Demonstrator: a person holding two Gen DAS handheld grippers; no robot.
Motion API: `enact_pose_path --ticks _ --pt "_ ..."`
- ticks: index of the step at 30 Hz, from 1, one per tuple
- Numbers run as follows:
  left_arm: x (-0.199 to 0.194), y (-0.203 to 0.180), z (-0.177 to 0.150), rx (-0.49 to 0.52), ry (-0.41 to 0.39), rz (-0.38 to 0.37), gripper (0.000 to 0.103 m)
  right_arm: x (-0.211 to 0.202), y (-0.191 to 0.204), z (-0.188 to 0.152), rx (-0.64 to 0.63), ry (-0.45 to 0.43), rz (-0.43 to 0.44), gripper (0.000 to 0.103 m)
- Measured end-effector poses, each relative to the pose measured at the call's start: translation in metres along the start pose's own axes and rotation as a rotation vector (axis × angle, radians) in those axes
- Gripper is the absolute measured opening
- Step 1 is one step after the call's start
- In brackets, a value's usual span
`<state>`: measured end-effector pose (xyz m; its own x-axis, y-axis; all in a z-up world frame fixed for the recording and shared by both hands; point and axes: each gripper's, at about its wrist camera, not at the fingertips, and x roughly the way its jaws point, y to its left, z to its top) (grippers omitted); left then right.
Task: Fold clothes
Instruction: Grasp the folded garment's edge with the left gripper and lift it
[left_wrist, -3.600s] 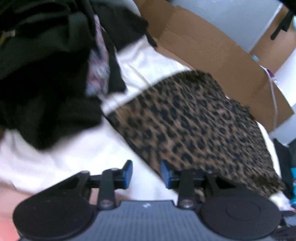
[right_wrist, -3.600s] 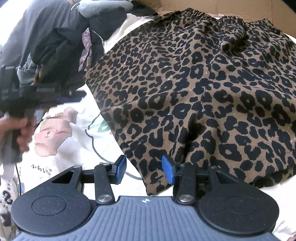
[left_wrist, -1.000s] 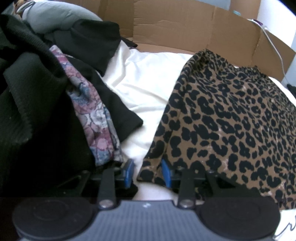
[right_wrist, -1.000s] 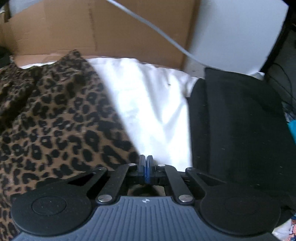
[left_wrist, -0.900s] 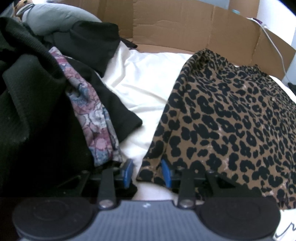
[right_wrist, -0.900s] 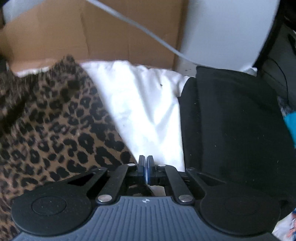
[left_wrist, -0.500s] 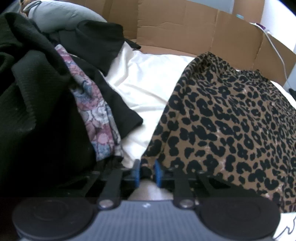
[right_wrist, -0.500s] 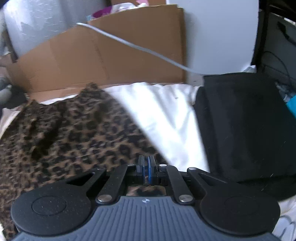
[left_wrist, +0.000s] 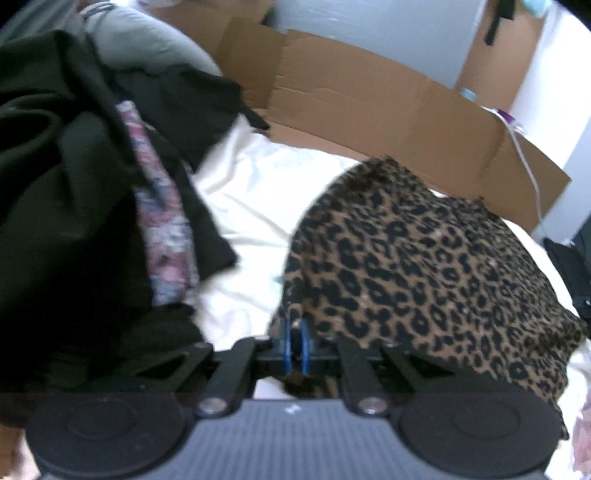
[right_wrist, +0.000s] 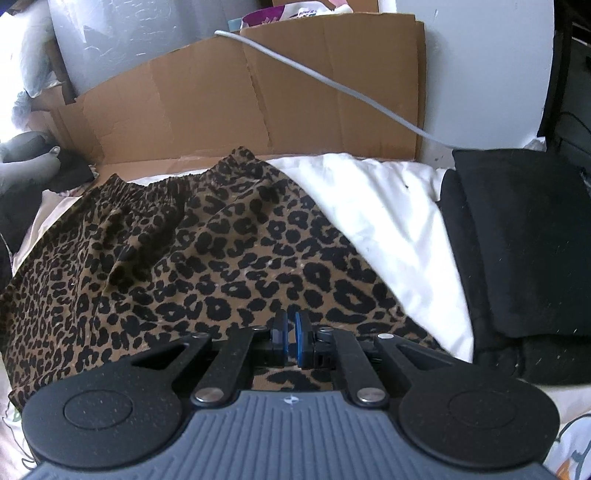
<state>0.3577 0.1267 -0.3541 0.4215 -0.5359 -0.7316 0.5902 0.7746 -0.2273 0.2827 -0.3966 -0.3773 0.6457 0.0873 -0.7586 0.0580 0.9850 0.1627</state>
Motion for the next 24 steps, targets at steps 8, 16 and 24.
enact_pose_path --ticks 8,16,24 --pt "0.018 0.005 0.000 0.012 0.027 0.033 0.030 0.002 0.015 -0.006 -0.026 0.015 0.038 0.004" --pt "0.027 0.038 -0.009 -0.132 0.042 0.022 0.042 0.003 0.014 -0.012 -0.028 0.029 0.039 0.004" --pt "0.020 0.062 -0.014 -0.394 0.002 -0.136 0.037 0.004 0.014 -0.015 -0.033 0.038 0.045 0.004"
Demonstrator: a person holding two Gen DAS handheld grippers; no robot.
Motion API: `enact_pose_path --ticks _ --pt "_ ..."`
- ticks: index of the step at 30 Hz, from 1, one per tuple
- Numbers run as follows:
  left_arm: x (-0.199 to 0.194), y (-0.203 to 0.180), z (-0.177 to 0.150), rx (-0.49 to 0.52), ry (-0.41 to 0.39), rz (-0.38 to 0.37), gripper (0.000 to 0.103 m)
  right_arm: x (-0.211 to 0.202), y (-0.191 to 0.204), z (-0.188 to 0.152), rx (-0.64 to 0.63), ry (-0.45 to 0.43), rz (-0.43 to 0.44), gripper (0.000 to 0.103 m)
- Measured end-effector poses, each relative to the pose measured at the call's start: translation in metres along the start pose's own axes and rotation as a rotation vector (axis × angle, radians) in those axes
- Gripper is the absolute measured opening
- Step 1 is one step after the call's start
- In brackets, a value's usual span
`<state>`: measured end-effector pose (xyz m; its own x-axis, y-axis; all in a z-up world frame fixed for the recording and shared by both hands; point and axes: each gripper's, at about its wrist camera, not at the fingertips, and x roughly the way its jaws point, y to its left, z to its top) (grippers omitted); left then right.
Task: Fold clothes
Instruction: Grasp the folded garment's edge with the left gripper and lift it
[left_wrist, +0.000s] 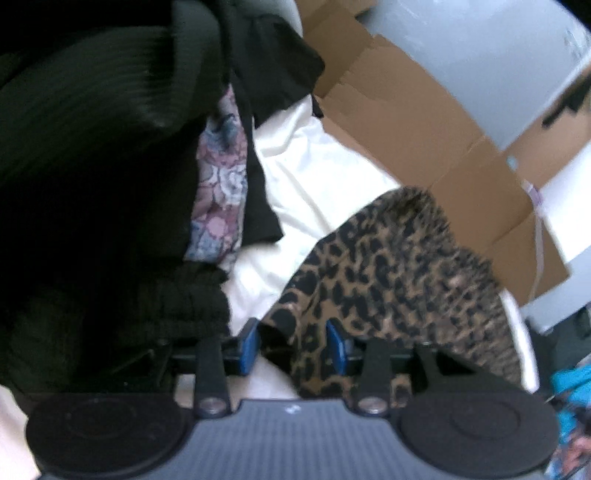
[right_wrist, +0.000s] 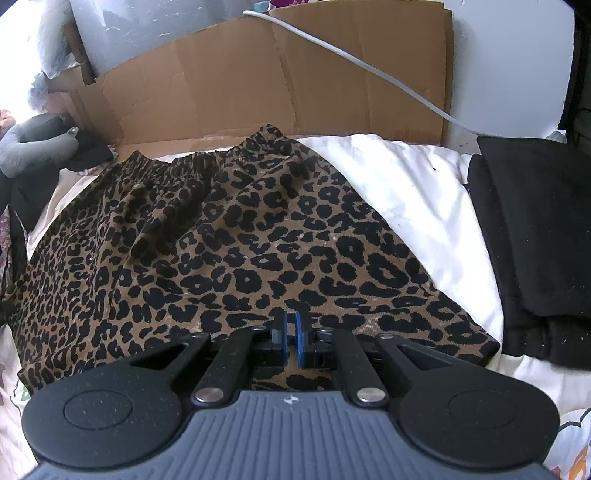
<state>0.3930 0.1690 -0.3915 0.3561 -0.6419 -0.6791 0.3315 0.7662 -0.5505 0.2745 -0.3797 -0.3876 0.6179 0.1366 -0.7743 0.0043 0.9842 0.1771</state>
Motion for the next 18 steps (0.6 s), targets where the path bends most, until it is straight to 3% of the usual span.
enact_pose_path --ticks 6,14,18 --pt "0.000 0.003 0.007 -0.129 -0.032 -0.112 0.033 0.001 0.001 -0.002 0.005 0.006 0.008 0.004" --pt "0.014 0.010 0.009 -0.104 -0.040 -0.018 0.031 0.002 0.002 -0.003 0.001 0.010 0.010 0.004" --pt "0.021 0.020 0.006 -0.162 0.013 -0.077 0.025 0.003 0.002 -0.005 0.000 0.015 0.011 0.004"
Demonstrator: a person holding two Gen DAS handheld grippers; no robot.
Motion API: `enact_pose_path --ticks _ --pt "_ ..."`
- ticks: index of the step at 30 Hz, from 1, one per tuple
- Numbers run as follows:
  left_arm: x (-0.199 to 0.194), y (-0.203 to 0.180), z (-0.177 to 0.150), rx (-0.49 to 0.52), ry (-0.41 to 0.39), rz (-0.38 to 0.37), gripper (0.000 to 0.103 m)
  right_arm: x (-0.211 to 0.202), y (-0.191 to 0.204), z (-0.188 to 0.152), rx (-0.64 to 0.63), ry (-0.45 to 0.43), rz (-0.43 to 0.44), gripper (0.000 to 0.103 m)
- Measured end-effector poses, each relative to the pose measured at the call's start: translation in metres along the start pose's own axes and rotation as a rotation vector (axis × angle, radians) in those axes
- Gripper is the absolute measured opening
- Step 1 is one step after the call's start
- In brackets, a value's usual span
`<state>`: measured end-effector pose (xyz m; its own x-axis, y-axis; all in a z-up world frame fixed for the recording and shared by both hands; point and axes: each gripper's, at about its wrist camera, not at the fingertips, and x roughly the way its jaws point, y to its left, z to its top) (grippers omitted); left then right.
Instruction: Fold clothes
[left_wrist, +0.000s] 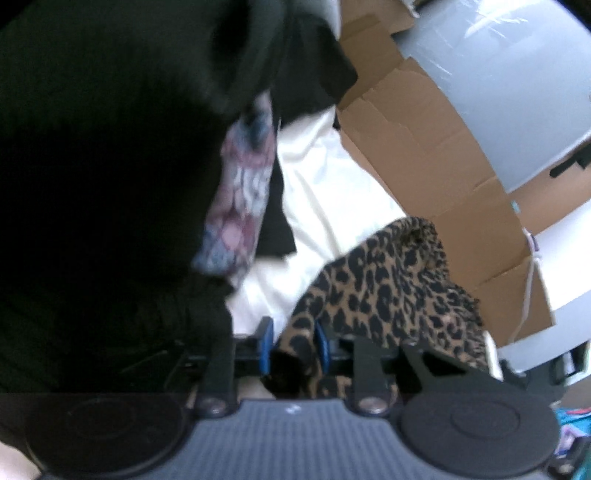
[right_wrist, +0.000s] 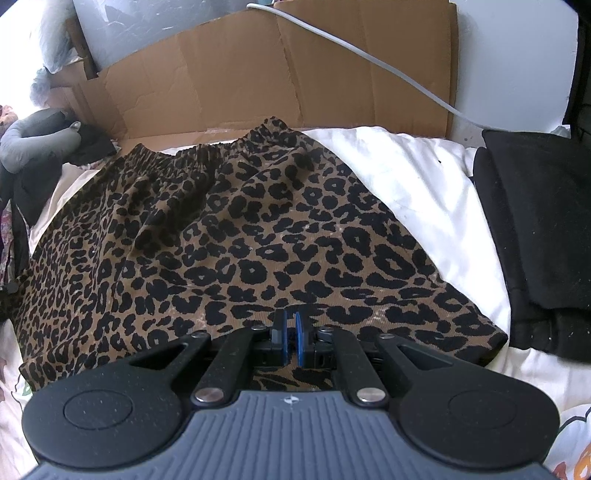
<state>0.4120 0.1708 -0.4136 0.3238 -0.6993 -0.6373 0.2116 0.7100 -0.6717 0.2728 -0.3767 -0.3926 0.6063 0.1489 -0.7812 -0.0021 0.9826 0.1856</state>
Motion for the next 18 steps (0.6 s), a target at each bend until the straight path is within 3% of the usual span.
enact_pose_path --ticks 2,5,18 --pt "0.001 0.007 -0.001 -0.051 0.015 -0.031 0.021 0.000 0.001 -0.001 -0.001 0.002 0.002 0.004" --pt "-0.004 0.008 -0.003 -0.051 0.003 -0.020 0.013 0.000 0.003 -0.002 -0.006 0.002 0.008 0.004" --pt "-0.013 -0.018 0.004 -0.083 -0.072 -0.102 0.010 -0.004 0.004 -0.001 0.007 -0.006 0.021 0.004"
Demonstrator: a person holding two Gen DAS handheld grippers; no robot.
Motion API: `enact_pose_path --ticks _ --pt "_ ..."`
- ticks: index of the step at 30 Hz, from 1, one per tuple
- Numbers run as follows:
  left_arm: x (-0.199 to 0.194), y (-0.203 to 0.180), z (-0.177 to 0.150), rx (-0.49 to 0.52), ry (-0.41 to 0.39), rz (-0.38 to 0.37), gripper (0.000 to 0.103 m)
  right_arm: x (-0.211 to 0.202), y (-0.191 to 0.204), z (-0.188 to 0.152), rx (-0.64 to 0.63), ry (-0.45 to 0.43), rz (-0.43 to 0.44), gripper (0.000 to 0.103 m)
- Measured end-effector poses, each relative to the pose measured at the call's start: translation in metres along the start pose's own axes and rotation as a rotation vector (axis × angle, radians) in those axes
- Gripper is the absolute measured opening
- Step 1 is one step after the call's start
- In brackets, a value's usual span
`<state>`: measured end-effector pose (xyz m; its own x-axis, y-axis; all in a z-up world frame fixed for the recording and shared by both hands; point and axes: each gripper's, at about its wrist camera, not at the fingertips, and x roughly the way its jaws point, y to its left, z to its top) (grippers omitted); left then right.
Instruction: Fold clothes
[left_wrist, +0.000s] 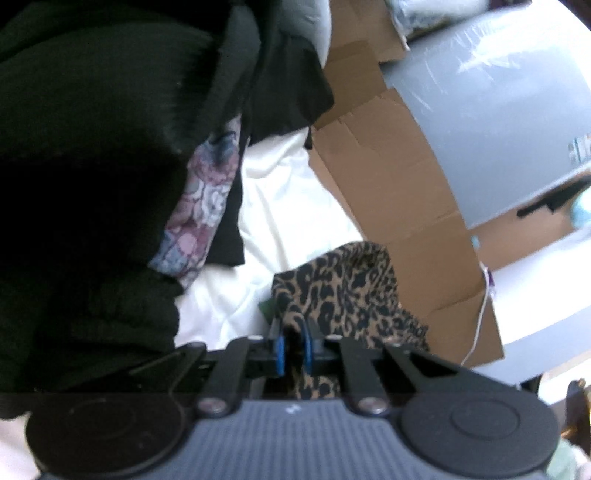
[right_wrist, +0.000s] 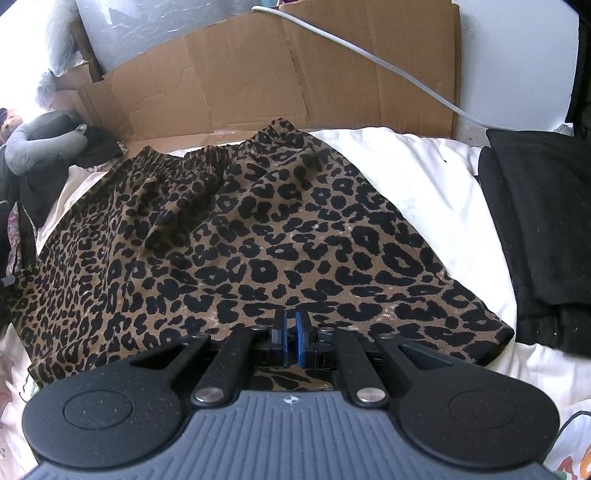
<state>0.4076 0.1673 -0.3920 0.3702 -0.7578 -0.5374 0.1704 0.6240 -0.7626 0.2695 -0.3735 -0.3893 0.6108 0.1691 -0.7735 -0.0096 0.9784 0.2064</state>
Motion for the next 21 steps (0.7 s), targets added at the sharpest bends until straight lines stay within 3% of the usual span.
enact_pose_path --ticks 7,16,17,19,21 --pt "-0.011 0.006 -0.001 -0.035 -0.040 0.007 0.008 -0.001 0.002 -0.002 -0.002 0.004 0.010 0.004" --pt "-0.020 -0.029 -0.012 0.052 -0.065 0.050 0.004 -0.005 0.006 0.003 0.034 -0.005 0.036 0.005" --pt "-0.020 -0.036 -0.014 0.061 -0.059 0.054 0.004 -0.007 0.007 0.003 0.034 -0.008 0.041 0.008" --pt "-0.017 -0.052 -0.020 0.094 -0.034 0.089 0.004 -0.009 0.009 0.004 0.033 -0.016 0.049 0.033" --pt "-0.014 -0.070 -0.027 0.129 -0.013 0.119 0.004 -0.010 0.011 0.004 0.033 -0.020 0.056 0.040"
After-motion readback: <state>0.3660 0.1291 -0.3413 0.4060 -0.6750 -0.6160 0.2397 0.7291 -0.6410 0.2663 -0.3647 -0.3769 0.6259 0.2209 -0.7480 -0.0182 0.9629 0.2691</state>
